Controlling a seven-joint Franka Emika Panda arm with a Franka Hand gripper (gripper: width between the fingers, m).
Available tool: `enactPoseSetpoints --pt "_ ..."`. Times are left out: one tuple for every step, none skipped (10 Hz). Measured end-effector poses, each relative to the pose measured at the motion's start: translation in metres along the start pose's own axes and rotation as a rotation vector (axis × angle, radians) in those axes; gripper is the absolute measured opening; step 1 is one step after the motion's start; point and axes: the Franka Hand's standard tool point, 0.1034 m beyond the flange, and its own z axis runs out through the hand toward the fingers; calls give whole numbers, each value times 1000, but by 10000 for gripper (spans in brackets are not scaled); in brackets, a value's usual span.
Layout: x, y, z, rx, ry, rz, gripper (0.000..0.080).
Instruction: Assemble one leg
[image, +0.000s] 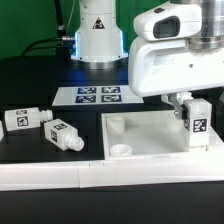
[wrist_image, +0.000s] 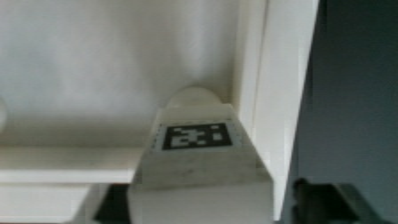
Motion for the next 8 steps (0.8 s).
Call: enactPoseSetpoints --pt "0 2 0 -2 1 96 290" --pt "0 3 0 -2 0 169 290" --pt "0 3 0 -2 0 247 290" --pt "1 3 1 -2 10 337 290" --pt "1 3 2 -3 32 466 290" --pt "2 3 2 -2 45 618 290" --pt "3 3 2 5 67 786 290" --pt "3 5 2 29 65 932 290"
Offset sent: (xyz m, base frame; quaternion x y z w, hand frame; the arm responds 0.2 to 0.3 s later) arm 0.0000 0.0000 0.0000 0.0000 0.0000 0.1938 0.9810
